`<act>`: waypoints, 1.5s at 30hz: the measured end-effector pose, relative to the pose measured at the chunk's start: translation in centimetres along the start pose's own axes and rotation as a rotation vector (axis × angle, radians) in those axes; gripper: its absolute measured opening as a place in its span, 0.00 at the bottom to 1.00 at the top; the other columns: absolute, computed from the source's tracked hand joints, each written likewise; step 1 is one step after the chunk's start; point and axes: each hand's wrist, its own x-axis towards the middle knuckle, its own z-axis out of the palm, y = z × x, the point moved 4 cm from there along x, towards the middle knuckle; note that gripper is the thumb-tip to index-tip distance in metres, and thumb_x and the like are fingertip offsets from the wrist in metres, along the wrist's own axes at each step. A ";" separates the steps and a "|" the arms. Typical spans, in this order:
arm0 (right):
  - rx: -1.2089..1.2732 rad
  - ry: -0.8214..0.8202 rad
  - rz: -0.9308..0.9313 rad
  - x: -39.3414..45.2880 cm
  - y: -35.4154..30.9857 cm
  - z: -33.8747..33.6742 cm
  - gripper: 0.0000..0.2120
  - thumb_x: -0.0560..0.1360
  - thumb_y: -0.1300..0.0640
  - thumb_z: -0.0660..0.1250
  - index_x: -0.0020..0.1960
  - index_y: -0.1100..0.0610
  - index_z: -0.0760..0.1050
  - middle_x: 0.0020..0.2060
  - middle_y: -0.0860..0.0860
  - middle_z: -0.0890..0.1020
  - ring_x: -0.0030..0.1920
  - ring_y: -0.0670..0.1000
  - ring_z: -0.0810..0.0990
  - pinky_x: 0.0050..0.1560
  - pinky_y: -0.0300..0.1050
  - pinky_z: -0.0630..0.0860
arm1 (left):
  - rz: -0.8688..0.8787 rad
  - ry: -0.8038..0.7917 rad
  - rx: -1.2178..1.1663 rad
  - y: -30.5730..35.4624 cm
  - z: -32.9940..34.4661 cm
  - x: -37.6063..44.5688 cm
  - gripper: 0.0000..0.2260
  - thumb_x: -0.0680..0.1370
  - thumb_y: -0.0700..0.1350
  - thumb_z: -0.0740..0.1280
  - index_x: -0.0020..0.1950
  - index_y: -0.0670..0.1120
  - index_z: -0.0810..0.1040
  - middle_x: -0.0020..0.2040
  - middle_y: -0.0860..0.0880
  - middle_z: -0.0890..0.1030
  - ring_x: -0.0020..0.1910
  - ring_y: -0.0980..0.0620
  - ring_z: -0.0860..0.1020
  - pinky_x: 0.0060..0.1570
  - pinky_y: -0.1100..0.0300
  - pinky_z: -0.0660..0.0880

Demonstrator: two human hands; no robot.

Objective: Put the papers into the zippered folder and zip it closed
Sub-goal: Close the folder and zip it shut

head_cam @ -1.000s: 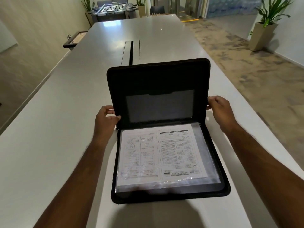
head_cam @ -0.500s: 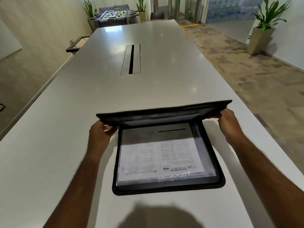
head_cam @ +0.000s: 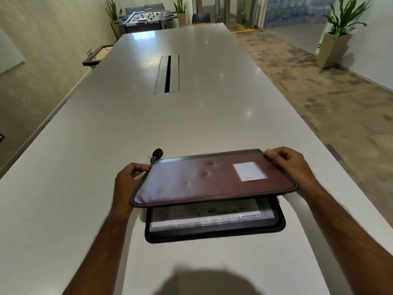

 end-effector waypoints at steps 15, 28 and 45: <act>-0.017 -0.129 0.034 -2.2 2.7 0.3 0.19 0.66 0.47 0.82 0.54 0.47 0.83 0.55 0.42 0.87 0.55 0.45 0.86 0.45 0.38 0.84 | -0.072 0.031 0.036 -2.2 0.4 -3.7 0.06 0.77 0.45 0.73 0.53 0.53 0.84 0.53 0.56 0.86 0.52 0.57 0.85 0.41 0.61 0.83; -0.600 -0.390 -0.300 -7.3 -0.8 6.9 0.28 0.66 0.28 0.74 0.61 0.39 0.77 0.65 0.36 0.76 0.67 0.39 0.74 0.71 0.49 0.64 | 0.212 -0.069 0.277 2.6 3.8 -2.2 0.10 0.80 0.38 0.70 0.56 0.53 0.83 0.55 0.57 0.82 0.57 0.63 0.79 0.58 0.74 0.70; -1.027 -0.702 -0.643 -12.7 1.0 14.2 0.32 0.78 0.34 0.64 0.79 0.43 0.65 0.80 0.47 0.64 0.79 0.49 0.63 0.74 0.53 0.56 | 0.318 -0.404 0.758 3.8 11.7 3.1 0.20 0.84 0.57 0.64 0.69 0.44 0.80 0.64 0.45 0.81 0.62 0.45 0.79 0.64 0.50 0.73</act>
